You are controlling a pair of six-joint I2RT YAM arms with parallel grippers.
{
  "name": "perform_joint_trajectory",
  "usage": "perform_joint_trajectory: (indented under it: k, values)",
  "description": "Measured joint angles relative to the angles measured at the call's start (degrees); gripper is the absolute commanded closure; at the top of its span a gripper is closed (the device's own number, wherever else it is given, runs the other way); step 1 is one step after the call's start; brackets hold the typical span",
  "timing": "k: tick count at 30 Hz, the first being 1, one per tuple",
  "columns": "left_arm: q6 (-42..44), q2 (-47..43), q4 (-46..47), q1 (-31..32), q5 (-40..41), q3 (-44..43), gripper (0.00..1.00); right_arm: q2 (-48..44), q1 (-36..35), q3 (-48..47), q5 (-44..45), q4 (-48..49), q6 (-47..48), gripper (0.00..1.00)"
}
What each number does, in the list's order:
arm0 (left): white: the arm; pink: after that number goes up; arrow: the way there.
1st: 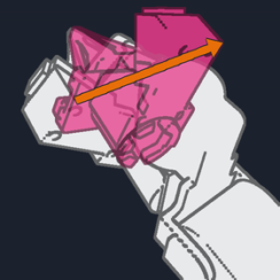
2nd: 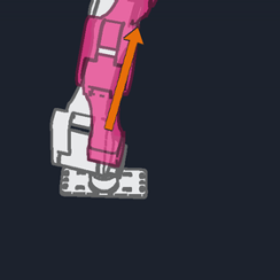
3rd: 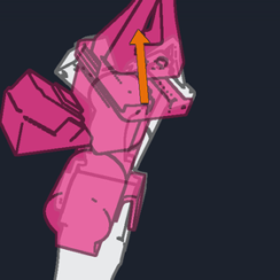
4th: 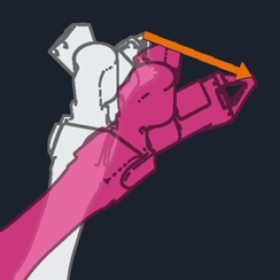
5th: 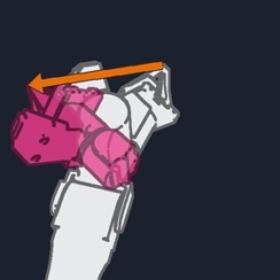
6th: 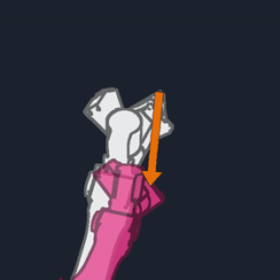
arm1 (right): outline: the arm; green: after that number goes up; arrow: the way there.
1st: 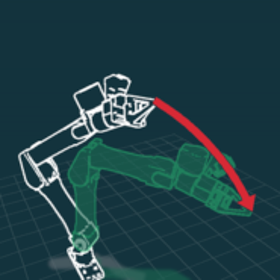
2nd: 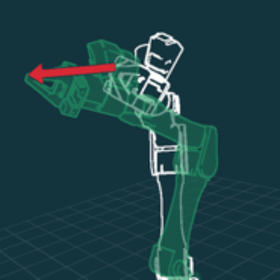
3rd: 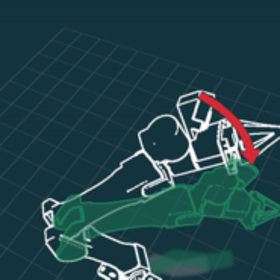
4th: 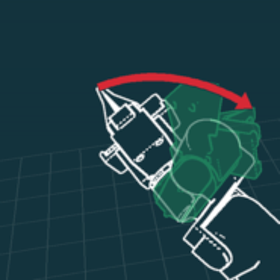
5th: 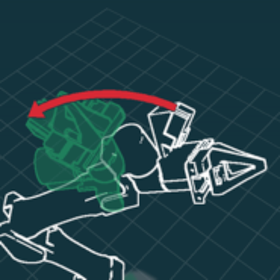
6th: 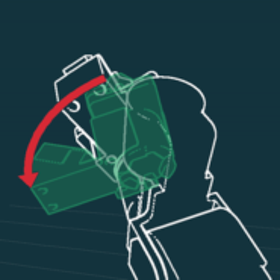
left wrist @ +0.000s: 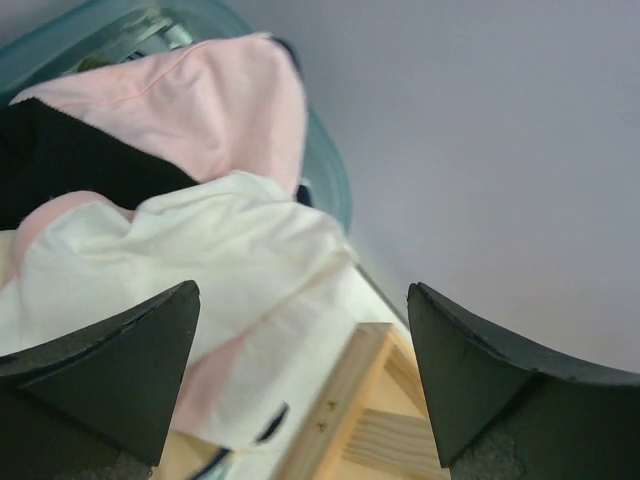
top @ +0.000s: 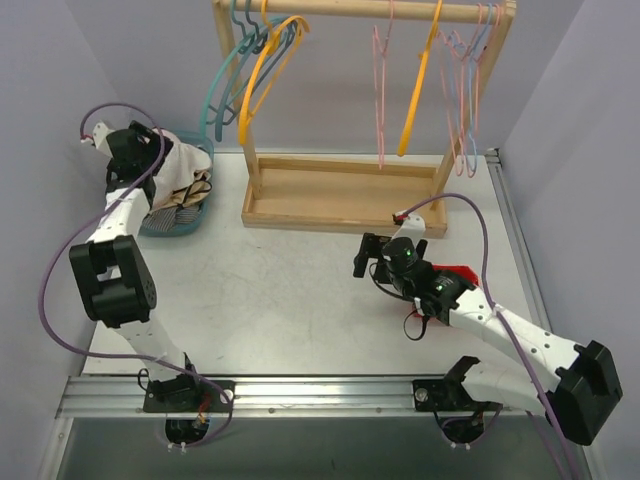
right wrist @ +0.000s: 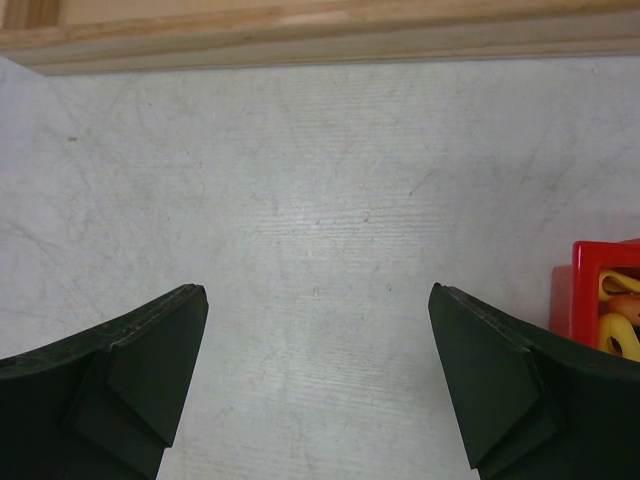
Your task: Remove the underwear clipped to the hanger
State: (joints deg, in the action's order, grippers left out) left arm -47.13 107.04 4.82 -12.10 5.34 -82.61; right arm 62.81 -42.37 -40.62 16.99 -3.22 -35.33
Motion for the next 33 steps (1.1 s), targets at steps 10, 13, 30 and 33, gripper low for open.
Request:
perform_joint_trajectory:
  k: [10, 13, 30, 33]
  values:
    - [-0.83, -32.96, -10.23, 5.14, -7.37, 10.38, 0.06, -11.61, 0.00, 0.02, -3.32, -0.07, 2.08, 0.00]
    - [-0.39, -43.95, -11.58, 10.49, -10.73, 18.75, 0.06, -16.11, -0.02, 0.07, -5.14, -0.52, 2.01, 0.00]
    - [7.54, -59.78, -18.84, 31.26, -28.37, 26.88, 0.06, -37.24, -0.04, -8.98, -9.90, -4.17, 5.40, 0.00]
    - [8.13, -60.28, -19.15, 32.46, -30.34, 26.88, 0.06, -37.31, -0.04, -10.38, -9.97, -5.31, 5.95, 0.00]
